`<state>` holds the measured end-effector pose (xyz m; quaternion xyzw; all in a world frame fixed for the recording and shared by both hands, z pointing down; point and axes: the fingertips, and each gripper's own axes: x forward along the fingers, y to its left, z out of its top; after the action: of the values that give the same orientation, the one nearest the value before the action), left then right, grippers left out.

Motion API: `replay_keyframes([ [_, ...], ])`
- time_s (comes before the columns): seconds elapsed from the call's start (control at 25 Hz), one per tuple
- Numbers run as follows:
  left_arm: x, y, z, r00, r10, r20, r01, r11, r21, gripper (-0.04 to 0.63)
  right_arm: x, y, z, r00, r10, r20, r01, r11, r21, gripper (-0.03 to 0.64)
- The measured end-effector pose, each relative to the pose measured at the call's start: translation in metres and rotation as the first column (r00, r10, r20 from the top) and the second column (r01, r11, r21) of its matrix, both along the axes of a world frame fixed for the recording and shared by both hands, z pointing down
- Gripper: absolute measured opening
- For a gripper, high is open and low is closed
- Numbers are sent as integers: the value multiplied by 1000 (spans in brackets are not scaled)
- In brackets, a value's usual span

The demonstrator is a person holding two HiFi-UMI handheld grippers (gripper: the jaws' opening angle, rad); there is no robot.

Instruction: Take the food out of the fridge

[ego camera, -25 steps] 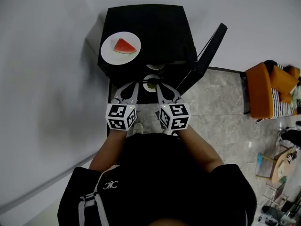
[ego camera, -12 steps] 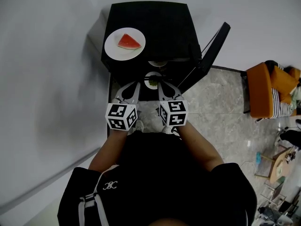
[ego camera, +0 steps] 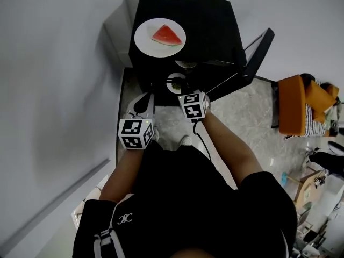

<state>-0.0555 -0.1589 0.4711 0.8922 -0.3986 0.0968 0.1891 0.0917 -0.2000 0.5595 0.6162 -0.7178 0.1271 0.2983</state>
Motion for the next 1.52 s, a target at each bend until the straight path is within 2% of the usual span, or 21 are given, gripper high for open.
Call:
replay_keyframes([
  [0.08, -13, 3, 10, 1000, -15, 0, 15, 1000, -19, -2, 3, -15, 18, 1000, 24, 9, -24, 999, -30, -2],
  [0.16, -23, 5, 21, 1000, -27, 8, 27, 999, -37, -2, 8, -31, 34, 999, 46, -24, -47, 998, -44, 0],
  [0.28, -36, 9, 35, 999, -51, 9, 51, 997, -65, -2, 15, -56, 61, 993, 35, -116, -43, 997, -65, 48],
  [0.4, -44, 16, 48, 997, -82, 10, 83, 993, -89, -2, 19, -73, 93, 969, -51, -241, 22, 992, -123, 51],
  [0.56, -55, 18, 62, 989, -146, 1, 145, 982, -122, -2, 27, -99, 126, 910, -168, -380, 95, 974, -204, 51],
  [0.68, -63, 19, 69, 982, -187, -2, 185, 973, -138, -2, 32, -115, 145, 847, -258, -465, 138, 951, -277, 54],
  [0.96, -90, 26, 81, 966, -258, 5, 255, 952, -169, -2, 34, -132, 165, 713, -394, -580, 203, 908, -367, 64],
  [1.0, -94, 27, 84, 963, -268, 7, 265, 948, -177, -2, 35, -133, 166, 708, -395, -586, 197, 906, -373, 64],
  [1.12, -105, 29, 87, 952, -305, -3, 299, 936, -186, -2, 33, -134, 169, 729, -393, -560, 194, 904, -381, 63],
  [1.28, -111, 28, 90, 945, -328, -3, 321, 927, -192, -2, 38, -139, 175, 686, -406, -604, 206, 905, -373, 63],
  [1.44, -114, 32, 92, 942, -336, 5, 330, 924, -195, -2, 48, -139, 180, 683, -391, -617, 156, 903, -400, 63],
  [1.52, -117, 34, 94, 940, -341, 10, 336, 920, -201, -2, 46, -138, 181, 675, -398, -621, 150, 899, -412, 36],
])
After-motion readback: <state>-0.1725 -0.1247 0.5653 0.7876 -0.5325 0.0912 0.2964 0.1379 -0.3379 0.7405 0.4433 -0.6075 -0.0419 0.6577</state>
